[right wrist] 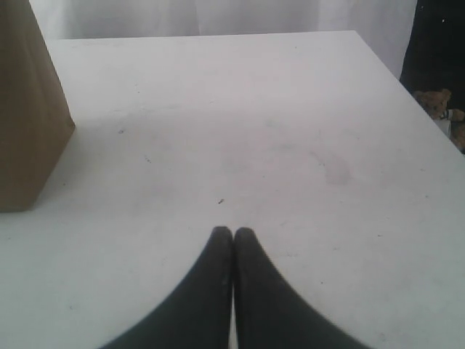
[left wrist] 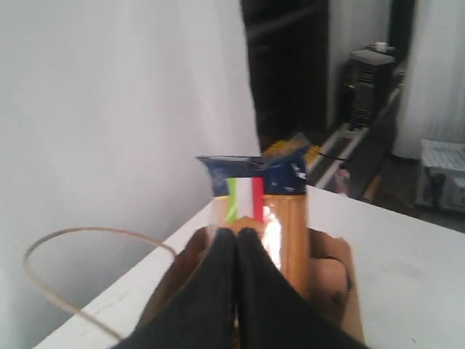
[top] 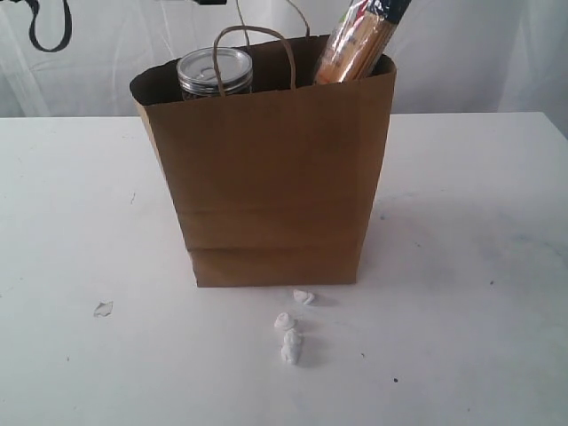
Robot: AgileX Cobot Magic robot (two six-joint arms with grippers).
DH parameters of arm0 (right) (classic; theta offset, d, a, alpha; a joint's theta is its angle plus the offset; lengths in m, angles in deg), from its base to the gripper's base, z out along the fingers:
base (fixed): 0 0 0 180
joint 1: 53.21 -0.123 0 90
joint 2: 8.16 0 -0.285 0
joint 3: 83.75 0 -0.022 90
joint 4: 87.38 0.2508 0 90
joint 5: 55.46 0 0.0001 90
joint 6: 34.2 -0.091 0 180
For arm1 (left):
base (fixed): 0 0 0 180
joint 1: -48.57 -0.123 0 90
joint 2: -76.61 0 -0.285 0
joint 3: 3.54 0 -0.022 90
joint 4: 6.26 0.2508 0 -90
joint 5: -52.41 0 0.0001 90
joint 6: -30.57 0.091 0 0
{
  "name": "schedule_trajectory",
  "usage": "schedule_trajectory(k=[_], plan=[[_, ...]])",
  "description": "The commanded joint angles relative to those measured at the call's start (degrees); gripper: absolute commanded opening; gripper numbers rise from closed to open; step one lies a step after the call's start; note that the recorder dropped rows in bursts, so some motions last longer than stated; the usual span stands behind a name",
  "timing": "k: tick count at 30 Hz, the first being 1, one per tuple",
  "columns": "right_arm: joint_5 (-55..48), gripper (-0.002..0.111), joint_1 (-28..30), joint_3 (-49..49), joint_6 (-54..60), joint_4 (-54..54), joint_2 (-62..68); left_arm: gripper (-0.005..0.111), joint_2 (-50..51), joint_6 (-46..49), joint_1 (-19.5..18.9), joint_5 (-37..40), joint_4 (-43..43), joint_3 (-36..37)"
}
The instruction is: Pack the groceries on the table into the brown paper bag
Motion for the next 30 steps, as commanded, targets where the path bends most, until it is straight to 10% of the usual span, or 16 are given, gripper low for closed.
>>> schedule_trajectory(k=[1, 6, 11, 14, 23, 30], plan=[[0.4, 0.0, 0.0, -0.1, -0.1, 0.2, -0.3, 0.0, -4.8, -6.6, -0.4, 18.4, 0.0, 3.8], [0.4, 0.0, 0.0, -0.1, -0.1, 0.2, -0.3, 0.0, -6.9, -2.5, -6.1, 25.6, -11.5, 8.3], [0.4, 0.0, 0.0, -0.1, -0.1, 0.2, -0.3, 0.0, -9.7, 81.1, -8.1, 41.1, -77.3, 21.9], [0.4, 0.0, 0.0, -0.1, -0.1, 0.2, -0.3, 0.0, -13.2, 104.8, -10.3, 34.7, -93.9, 28.5], [0.4, 0.0, 0.0, -0.1, -0.1, 0.2, -0.3, 0.0, -33.4, 102.8, -28.5, 32.6, -91.9, 45.5], [0.4, 0.0, 0.0, -0.1, -0.1, 0.2, -0.3, 0.0, -50.7, 97.9, -35.2, 32.9, -92.0, 53.5]])
